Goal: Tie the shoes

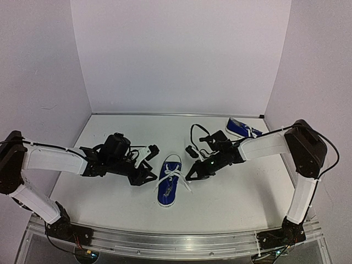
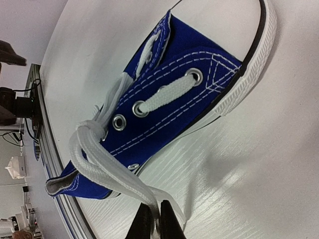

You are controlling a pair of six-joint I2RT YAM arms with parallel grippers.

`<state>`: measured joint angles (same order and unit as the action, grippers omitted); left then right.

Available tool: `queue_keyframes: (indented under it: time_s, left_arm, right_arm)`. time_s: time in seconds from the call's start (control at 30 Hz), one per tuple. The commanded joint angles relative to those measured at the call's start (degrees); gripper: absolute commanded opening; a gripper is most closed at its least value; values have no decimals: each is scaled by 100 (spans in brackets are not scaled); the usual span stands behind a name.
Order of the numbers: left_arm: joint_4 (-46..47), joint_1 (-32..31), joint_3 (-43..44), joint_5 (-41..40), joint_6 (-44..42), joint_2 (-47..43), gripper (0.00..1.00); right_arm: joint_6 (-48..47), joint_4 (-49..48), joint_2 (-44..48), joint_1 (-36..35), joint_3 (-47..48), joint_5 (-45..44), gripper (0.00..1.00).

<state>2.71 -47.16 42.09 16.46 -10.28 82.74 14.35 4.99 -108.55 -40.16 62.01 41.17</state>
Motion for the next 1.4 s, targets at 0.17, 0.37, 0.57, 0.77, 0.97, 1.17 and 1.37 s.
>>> queue_keyframes:
  time_s: [0.17, 0.37, 0.57, 0.77, 0.97, 1.17, 1.37]
  left_arm:
    - [-200, -29, 424, -5, 127, 1044, 50]
    - [-139, -17, 732, -1, 122, 1566, 44]
    - [-258, 4, 757, 35, 185, 1565, 10]
    - [-996, 72, 769, -342, 314, 1376, 0]
    - [-1493, 125, 911, -653, 565, 1398, 0]
    - [-1884, 172, 1166, -899, 665, 1543, 0]
    - [-2216, 172, 1434, -1204, 739, 1615, 0]
  right_arm:
    - [-86, -122, 154, -9, 47, 222, 9]
    - [-99, -139, 219, -11, -17, 440, 17]
    - [-112, -135, 361, 55, -66, 429, 19]
    - [-108, -147, 472, 202, -107, 515, 24]
    - [-99, -156, 411, 233, -85, 496, 24]
    - [-79, -164, 296, 237, 12, 509, 25]
    - [25, -308, 218, 223, 78, 774, 26]
